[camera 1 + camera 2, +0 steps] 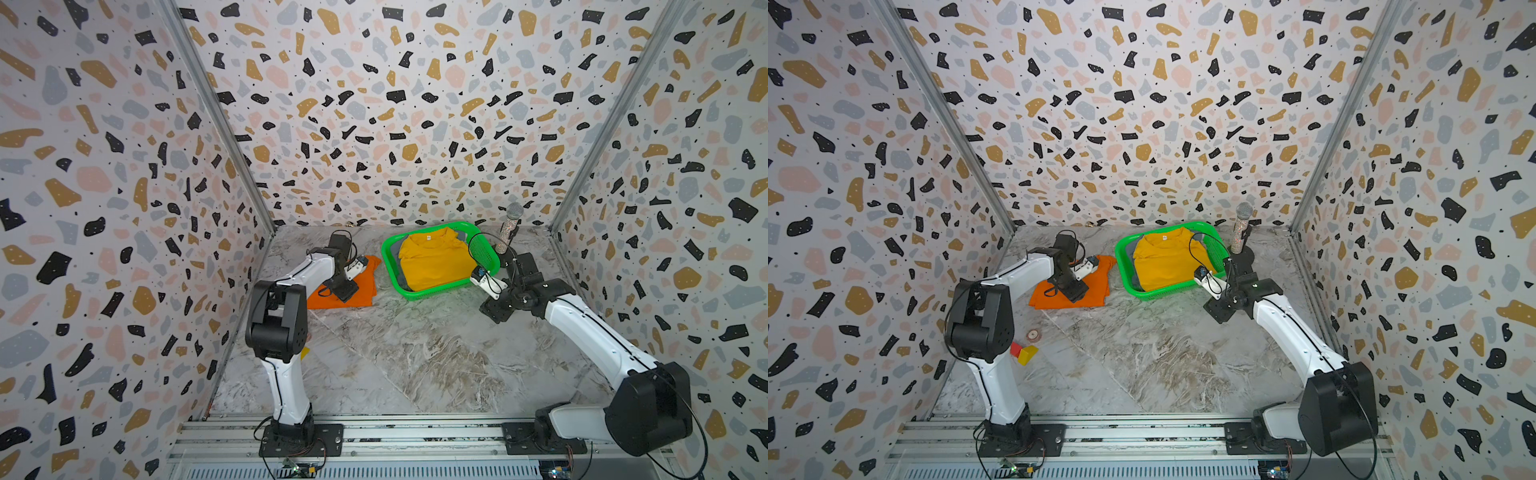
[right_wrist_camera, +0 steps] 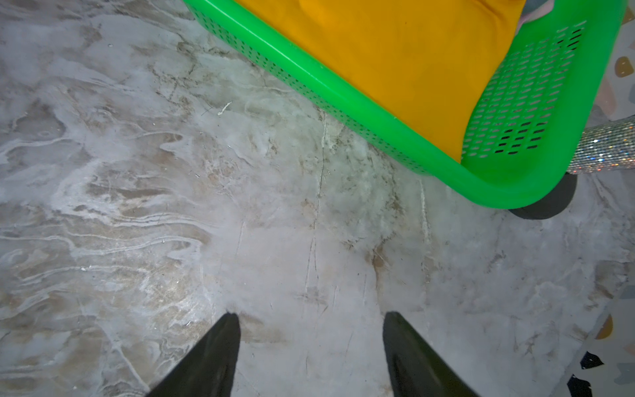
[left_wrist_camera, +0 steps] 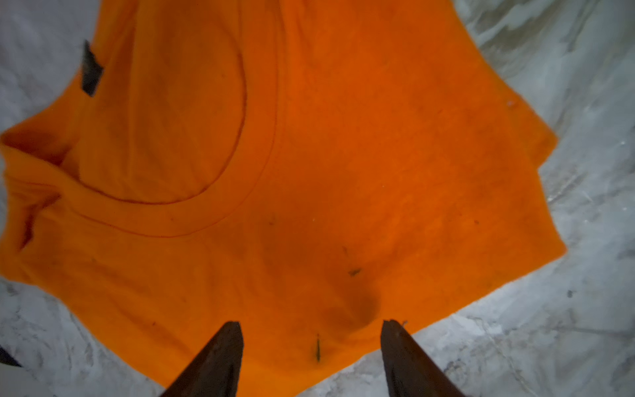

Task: Put the folded t-shirts into the basket
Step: Move the T-shirt to the center of the board.

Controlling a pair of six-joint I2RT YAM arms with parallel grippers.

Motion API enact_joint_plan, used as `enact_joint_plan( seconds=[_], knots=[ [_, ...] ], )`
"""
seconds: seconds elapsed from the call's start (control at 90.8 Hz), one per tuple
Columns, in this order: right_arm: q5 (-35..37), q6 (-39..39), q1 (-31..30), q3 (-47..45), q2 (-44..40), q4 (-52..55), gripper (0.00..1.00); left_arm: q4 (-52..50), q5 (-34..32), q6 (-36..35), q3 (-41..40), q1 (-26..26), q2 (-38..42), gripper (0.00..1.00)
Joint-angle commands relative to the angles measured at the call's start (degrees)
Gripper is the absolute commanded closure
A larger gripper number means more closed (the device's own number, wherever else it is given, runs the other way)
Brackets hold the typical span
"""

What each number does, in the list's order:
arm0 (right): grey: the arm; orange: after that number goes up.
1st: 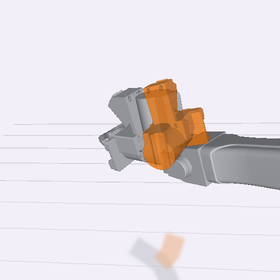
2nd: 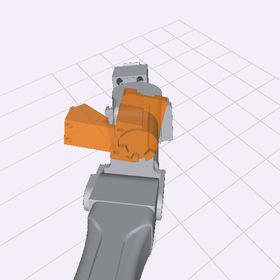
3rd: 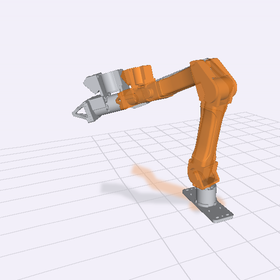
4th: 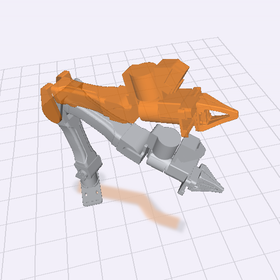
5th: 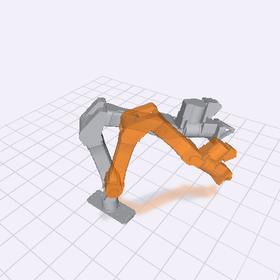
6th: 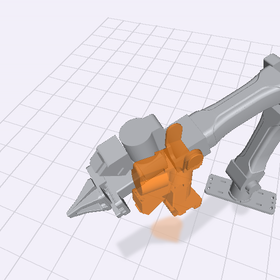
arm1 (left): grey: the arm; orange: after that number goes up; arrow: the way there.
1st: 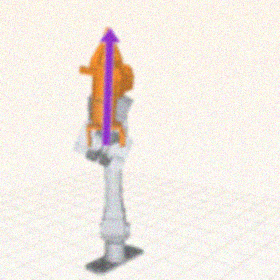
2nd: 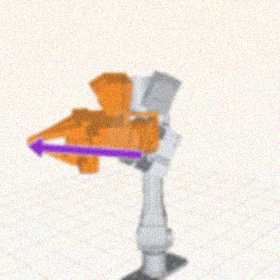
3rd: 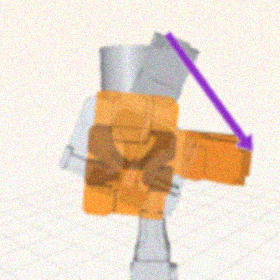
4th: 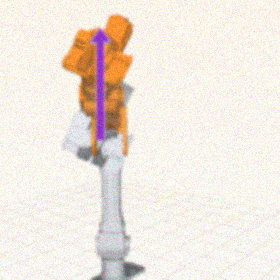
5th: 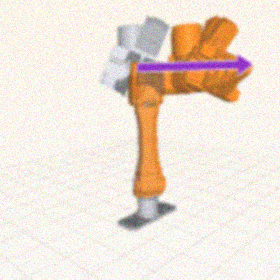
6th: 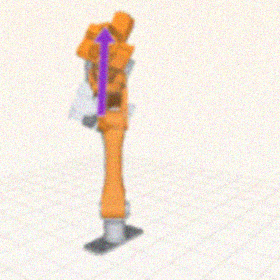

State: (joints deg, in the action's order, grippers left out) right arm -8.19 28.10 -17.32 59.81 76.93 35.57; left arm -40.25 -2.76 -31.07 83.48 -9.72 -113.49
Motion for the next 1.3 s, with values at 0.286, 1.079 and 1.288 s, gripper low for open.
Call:
enact_joint_plan(
  seconds=[0.286, 1.079, 1.288],
  knots=[
    [0.0, 0.8, 0.4, -0.7, 0.1, -0.3, 0.29, -14.5, 10.2, -0.3, 2.2, 1.1, -5.1, 0.36],
    [2.2, 2.2, 4.0, -0.8, 0.5, -0.5, 0.3, -11.5, 8.8, 6.9, -28.0, -22.6, 15.7, 0.39],
    [2.2, 1.9, 8.2, -0.5, -0.1, -0.5, 0.3, -9.9, 13.2, 12.3, -23.9, -34.0, 13.1, 0.39]
  ],
)
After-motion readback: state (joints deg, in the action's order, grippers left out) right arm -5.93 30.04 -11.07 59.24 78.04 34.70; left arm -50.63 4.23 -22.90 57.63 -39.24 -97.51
